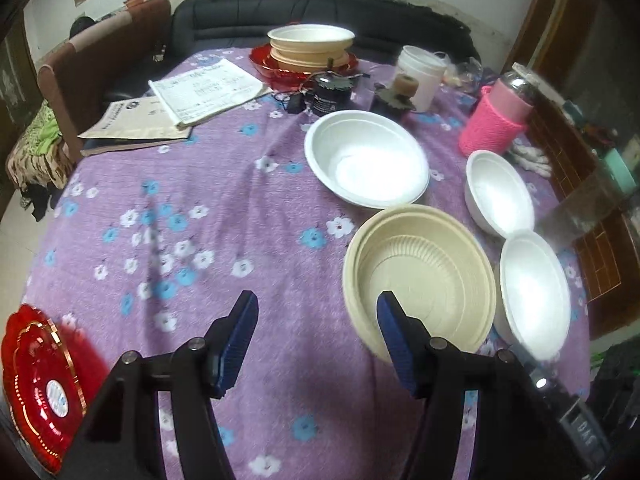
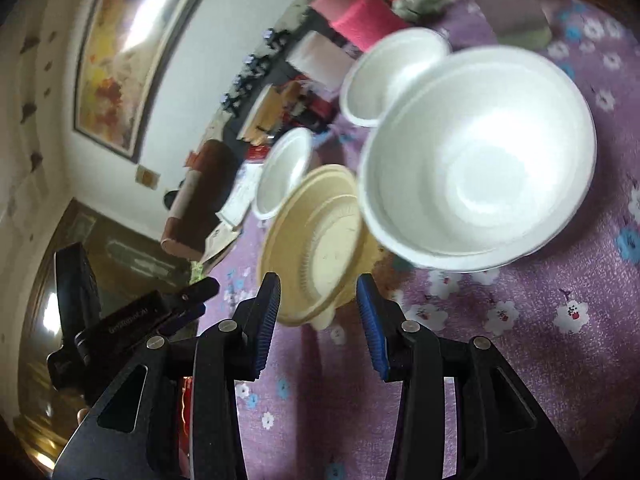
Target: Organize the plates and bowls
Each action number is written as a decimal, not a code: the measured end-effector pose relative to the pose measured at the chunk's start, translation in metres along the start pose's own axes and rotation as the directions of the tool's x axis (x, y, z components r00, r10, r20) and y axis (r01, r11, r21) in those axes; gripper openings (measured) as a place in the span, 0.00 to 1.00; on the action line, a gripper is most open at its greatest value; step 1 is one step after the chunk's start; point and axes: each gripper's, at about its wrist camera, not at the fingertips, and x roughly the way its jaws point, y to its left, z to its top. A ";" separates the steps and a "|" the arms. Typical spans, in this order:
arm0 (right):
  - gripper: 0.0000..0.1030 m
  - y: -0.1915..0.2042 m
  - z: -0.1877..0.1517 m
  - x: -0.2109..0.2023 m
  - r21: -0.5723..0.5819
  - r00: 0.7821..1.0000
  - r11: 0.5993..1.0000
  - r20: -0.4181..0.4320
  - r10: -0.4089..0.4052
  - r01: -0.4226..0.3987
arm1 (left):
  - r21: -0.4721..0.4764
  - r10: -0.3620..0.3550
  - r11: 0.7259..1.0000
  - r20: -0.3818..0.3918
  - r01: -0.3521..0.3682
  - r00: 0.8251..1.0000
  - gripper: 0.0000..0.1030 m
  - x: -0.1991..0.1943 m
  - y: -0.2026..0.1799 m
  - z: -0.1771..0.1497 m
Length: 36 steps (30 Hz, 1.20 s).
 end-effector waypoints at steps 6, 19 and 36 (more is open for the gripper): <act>0.38 -0.011 0.008 0.017 0.098 0.999 0.995 -0.048 -0.010 0.014 | 0.006 -0.020 1.000 -0.042 0.021 0.999 0.60 0.020 -0.011 0.009; 0.38 -0.011 0.013 0.023 0.079 0.997 0.994 0.010 -0.071 0.070 | 0.002 -0.030 1.000 -0.045 0.030 0.999 0.60 0.041 -0.019 0.006; 0.38 -0.002 0.009 0.017 0.017 0.992 0.995 0.071 -0.104 0.103 | 0.053 0.013 0.998 0.087 -0.018 0.996 0.60 0.039 -0.030 0.001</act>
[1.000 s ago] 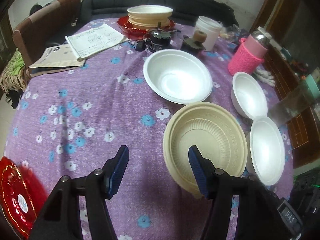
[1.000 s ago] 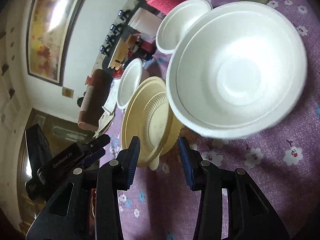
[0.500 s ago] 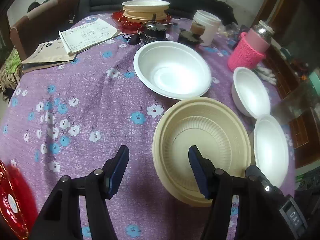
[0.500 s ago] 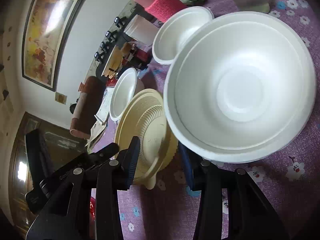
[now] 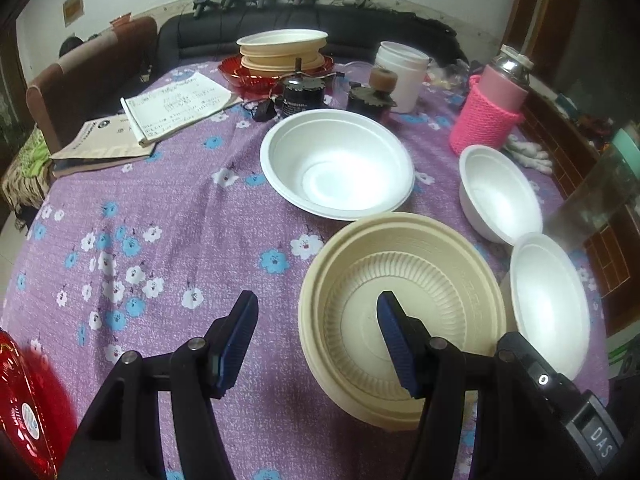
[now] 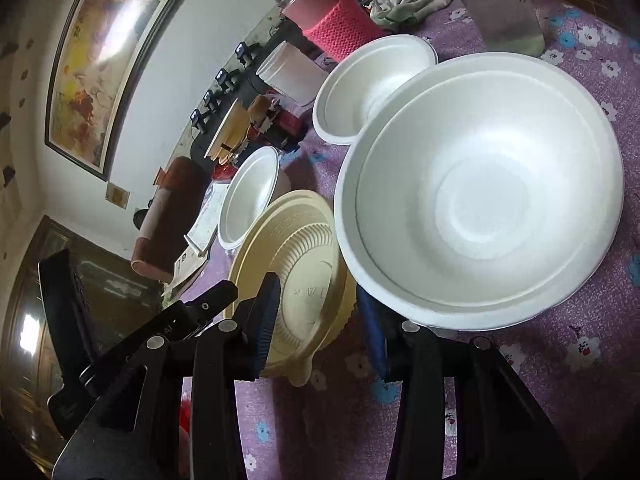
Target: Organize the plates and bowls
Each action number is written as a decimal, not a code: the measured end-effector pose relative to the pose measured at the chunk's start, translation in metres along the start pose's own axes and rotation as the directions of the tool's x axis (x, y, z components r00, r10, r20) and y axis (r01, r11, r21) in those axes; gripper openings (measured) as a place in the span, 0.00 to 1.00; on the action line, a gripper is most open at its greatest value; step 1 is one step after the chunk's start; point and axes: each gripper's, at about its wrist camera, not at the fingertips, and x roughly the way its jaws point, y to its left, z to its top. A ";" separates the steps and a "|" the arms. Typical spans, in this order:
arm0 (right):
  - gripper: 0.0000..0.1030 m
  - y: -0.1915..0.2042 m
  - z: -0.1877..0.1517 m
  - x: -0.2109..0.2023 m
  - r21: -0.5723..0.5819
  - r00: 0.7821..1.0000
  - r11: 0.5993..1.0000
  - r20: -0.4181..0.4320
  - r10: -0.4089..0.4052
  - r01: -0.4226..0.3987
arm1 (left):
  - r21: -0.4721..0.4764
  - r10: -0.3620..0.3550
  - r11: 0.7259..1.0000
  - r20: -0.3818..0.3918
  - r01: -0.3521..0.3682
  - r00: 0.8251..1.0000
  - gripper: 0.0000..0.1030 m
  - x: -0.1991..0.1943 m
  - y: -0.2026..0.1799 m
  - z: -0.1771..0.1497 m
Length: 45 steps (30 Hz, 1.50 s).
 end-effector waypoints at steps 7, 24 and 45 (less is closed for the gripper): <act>0.38 0.001 -0.002 0.002 -0.011 1.000 1.000 0.003 -0.026 0.026 | 0.025 0.045 0.999 0.043 -0.046 0.998 0.60 0.006 -0.002 -0.005; 0.38 0.002 -0.008 0.013 -0.058 0.996 0.994 0.012 -0.093 0.094 | 0.062 0.048 0.997 0.012 -0.048 0.999 0.60 0.023 -0.004 -0.016; 0.38 0.000 -0.012 0.014 -0.056 0.993 0.992 0.016 -0.114 0.115 | 0.057 0.062 0.996 0.001 -0.062 0.998 0.60 0.028 -0.001 -0.016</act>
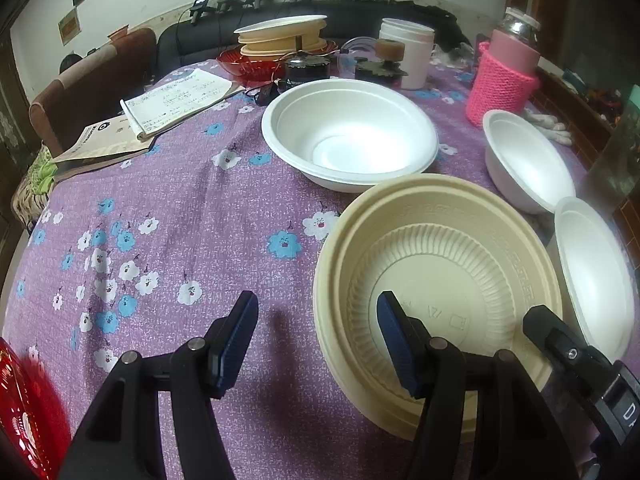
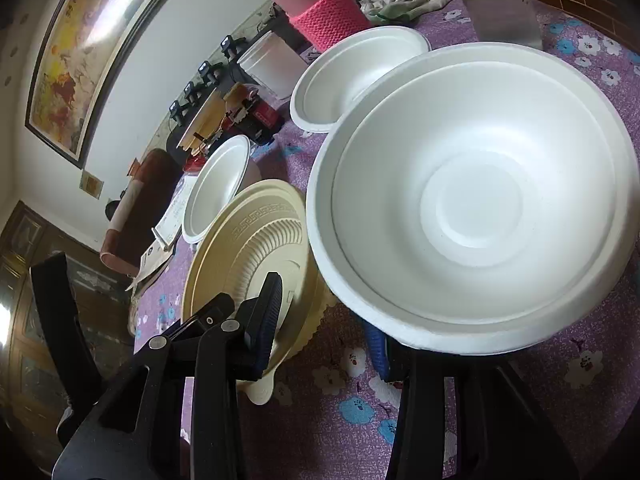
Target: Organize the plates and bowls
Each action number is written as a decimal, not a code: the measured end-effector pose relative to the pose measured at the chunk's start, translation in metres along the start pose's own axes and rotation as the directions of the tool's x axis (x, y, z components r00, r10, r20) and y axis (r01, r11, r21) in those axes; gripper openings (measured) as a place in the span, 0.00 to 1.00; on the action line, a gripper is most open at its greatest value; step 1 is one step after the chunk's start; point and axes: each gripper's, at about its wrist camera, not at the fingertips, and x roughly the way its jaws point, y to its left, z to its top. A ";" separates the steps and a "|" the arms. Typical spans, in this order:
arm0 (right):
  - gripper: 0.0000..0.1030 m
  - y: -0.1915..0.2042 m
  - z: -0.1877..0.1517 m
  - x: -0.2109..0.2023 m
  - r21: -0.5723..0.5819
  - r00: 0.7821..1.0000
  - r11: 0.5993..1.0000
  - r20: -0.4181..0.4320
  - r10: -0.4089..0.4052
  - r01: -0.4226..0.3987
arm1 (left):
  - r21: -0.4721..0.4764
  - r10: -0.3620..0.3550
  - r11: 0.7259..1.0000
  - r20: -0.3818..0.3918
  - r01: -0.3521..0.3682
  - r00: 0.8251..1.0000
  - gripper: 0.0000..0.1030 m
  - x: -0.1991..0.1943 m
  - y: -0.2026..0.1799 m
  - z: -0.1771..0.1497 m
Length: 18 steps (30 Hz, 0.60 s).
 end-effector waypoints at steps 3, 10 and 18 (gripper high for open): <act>0.38 0.001 -0.001 -0.001 0.000 1.000 1.000 0.002 0.001 -0.001 | -0.002 0.000 1.000 -0.001 0.000 1.000 0.60 0.000 0.001 0.000; 0.38 0.001 0.000 -0.002 -0.010 1.000 1.000 0.006 0.006 -0.006 | -0.010 -0.007 1.000 -0.012 0.007 1.000 0.60 0.003 0.002 0.000; 0.37 0.001 0.000 0.001 -0.019 1.000 1.000 0.003 -0.005 0.005 | -0.007 0.007 1.000 0.004 -0.006 1.000 0.60 0.001 0.002 0.001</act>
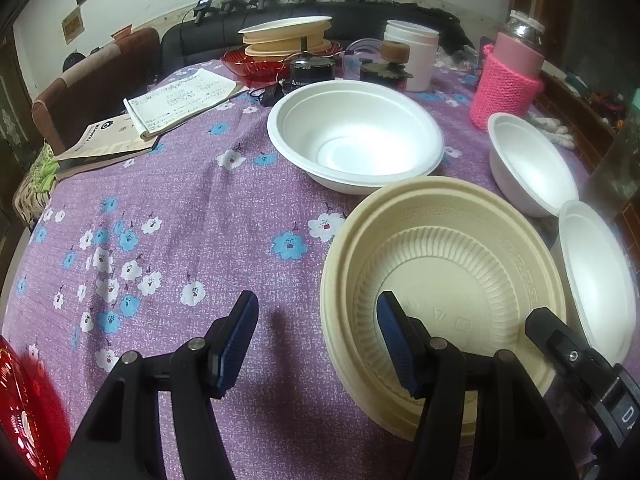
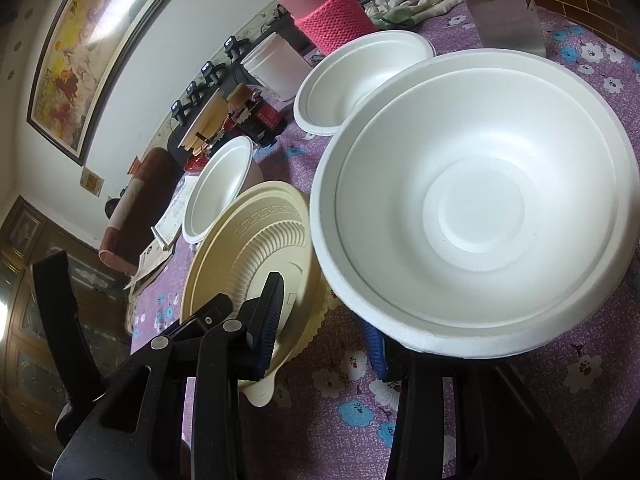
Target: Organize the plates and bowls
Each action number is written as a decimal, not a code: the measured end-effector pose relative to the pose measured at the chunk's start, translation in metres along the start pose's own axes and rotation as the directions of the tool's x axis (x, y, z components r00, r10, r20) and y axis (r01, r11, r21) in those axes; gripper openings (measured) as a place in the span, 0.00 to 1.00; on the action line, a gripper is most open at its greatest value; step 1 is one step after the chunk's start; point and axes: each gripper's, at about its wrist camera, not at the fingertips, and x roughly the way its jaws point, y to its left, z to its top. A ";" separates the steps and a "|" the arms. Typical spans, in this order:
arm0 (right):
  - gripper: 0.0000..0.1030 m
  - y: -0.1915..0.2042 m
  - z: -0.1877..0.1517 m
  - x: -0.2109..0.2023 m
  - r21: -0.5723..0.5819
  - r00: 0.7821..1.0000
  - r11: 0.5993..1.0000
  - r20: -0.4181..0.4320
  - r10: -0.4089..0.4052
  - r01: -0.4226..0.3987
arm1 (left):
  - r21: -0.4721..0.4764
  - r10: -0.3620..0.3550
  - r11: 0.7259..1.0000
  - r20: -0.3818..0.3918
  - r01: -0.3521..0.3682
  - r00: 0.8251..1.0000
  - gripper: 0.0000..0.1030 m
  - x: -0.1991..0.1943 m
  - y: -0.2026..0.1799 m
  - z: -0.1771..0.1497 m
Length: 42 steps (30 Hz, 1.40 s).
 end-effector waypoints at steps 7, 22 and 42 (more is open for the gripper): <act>0.37 -0.005 -0.002 0.010 0.030 0.998 0.999 -0.049 0.025 -0.024 | -0.007 0.003 1.000 -0.013 -0.003 1.000 0.59 0.003 0.002 0.000; 0.32 -0.016 0.000 0.011 0.086 0.996 0.994 -0.055 0.072 -0.067 | -0.002 -0.013 1.000 -0.014 0.013 1.000 0.46 0.005 0.001 0.000; 0.20 -0.023 0.000 0.022 0.168 0.977 0.977 -0.147 0.156 -0.131 | 0.012 -0.033 0.999 0.011 0.033 0.999 0.40 -0.001 -0.003 -0.001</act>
